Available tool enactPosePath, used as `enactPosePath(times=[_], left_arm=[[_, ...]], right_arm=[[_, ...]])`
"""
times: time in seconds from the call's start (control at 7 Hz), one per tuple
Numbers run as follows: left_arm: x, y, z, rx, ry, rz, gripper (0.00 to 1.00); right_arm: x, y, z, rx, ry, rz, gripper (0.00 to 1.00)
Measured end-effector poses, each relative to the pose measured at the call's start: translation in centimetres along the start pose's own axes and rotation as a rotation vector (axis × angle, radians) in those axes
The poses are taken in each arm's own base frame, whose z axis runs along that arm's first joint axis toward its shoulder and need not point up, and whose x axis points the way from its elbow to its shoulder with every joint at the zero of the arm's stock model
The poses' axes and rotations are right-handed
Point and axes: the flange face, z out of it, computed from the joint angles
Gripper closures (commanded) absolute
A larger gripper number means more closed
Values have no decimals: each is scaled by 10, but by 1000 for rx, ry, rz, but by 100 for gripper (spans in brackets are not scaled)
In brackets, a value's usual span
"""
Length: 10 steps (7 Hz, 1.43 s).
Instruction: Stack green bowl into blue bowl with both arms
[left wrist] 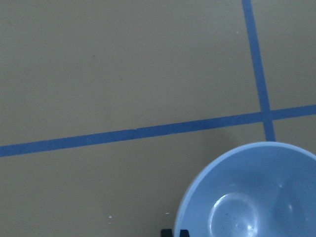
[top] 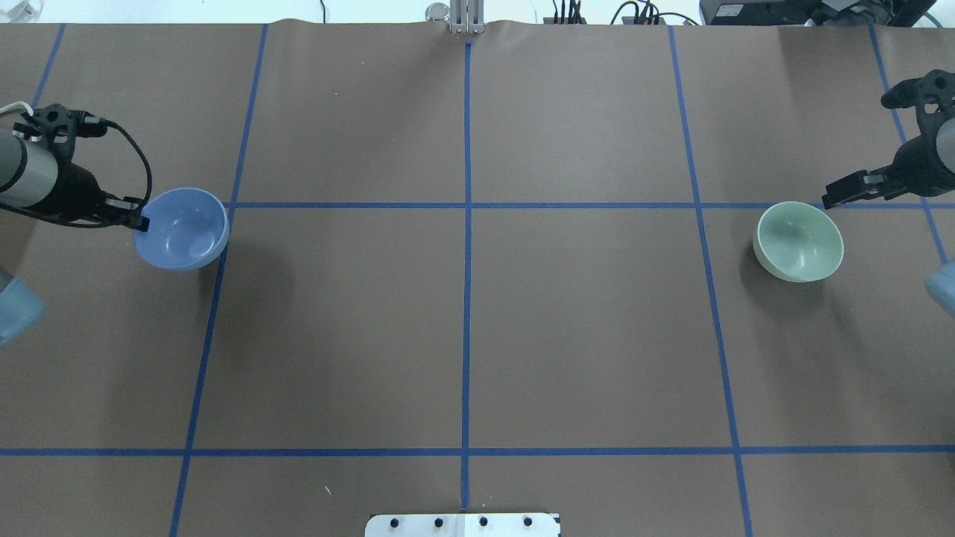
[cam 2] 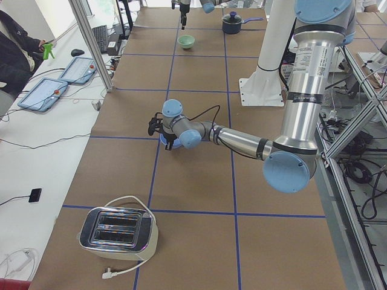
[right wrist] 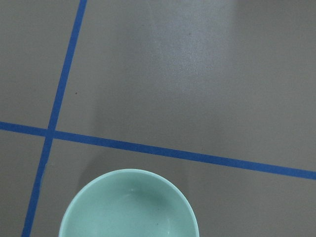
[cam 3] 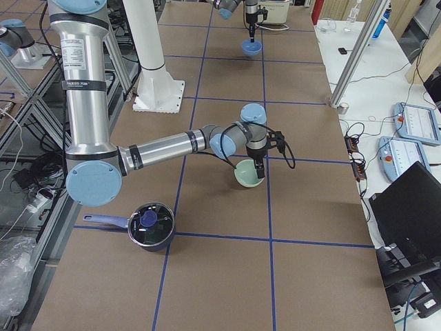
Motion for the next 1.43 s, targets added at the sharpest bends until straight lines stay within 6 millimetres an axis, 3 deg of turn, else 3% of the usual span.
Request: enactPosePath(times=[0.14,0.43,0.71,0.86,1.0,1.14,1.43], left_arm=[[42,-19,-9,9,26,-65,100],[156,-32,-5,-14,77,-167,100],[277,-11,18,-14,63,-217,100],[323,1,33,-5,49,-222,100],[362,10,51,7,36,-227,100],[387,17,61,18,27,-224,100],[403,28,72,29,17,-210,91]], right_arm=[[0,0,0,0,0,0,0],[-1,0,0,0,-1,0,0],[-1,-1,0,1,-1,-1,0],[-1,-1,0,1,-1,-1,0],[-1,-1,0,1,-2,-1,0],[-1,0,0,0,-2,-1,0],[-1,0,0,0,-2,0,0]])
